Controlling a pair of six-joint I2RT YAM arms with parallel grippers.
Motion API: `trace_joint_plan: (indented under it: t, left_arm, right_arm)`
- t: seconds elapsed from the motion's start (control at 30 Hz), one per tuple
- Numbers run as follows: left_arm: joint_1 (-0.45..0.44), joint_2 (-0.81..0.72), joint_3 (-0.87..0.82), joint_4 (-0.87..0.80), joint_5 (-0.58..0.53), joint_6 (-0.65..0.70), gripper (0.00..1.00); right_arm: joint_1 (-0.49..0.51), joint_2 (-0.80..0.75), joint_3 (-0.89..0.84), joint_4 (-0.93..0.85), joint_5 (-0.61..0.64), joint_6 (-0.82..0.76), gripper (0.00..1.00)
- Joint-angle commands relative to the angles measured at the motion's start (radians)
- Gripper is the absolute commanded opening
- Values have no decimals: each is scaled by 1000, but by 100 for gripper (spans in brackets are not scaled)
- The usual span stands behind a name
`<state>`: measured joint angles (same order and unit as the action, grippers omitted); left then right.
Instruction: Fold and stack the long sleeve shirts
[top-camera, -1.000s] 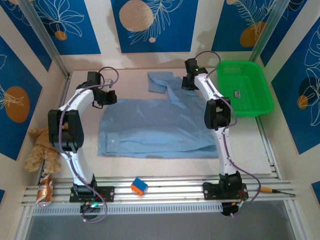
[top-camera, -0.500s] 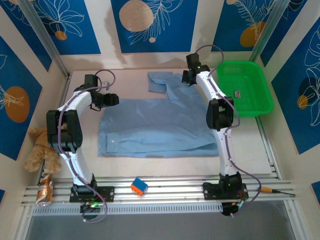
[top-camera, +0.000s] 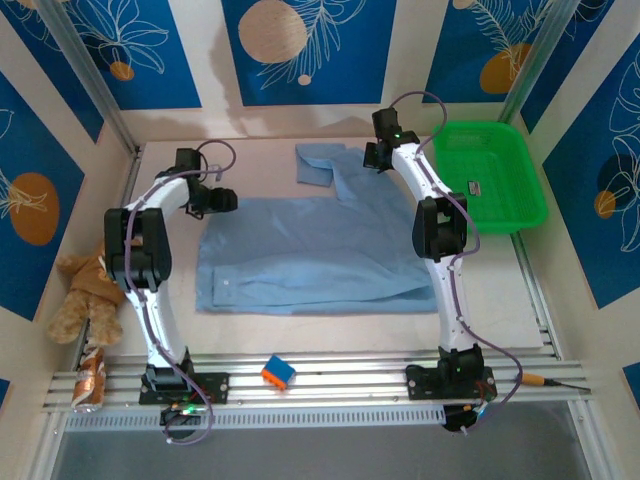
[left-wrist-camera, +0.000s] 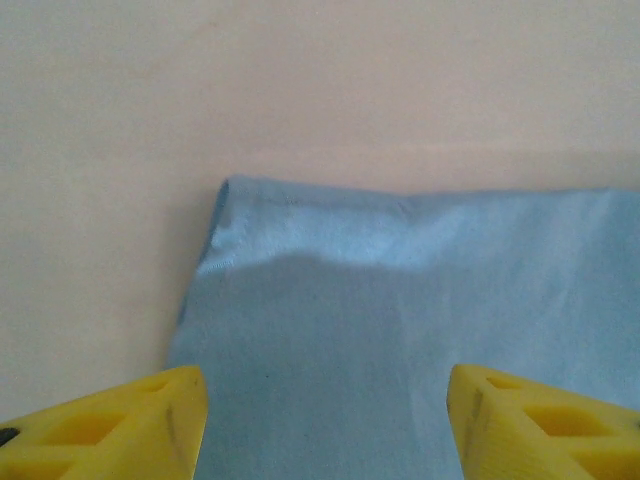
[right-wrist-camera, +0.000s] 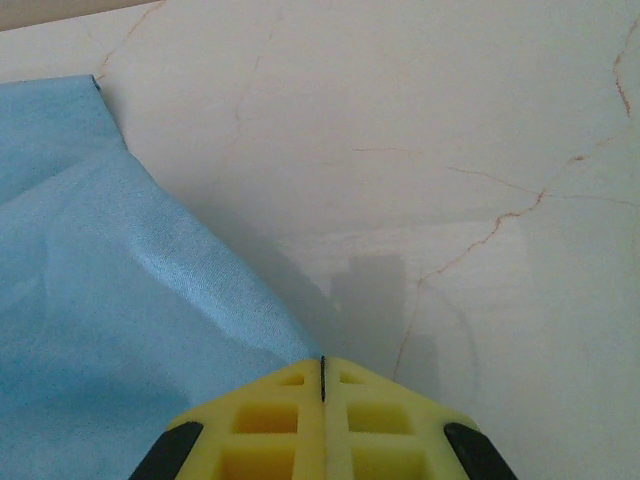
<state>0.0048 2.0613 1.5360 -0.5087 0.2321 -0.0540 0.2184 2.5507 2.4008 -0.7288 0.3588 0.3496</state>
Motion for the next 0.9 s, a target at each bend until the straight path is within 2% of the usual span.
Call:
trace_joint_plan:
  t: [0.0, 0.47, 0.87]
  left_arm:
    - [4, 42, 59, -37, -37, 53, 64]
    - [-23, 135, 156, -71, -60, 135, 58]
    - [-37, 184, 212, -78, -85, 156, 44]
  right_arm:
    - [-6, -34, -11, -7, -27, -11, 0]
    - [-11, -35, -14, -28, -36, -2, 0]
    - [-16, -35, -24, -32, -39, -8, 0]
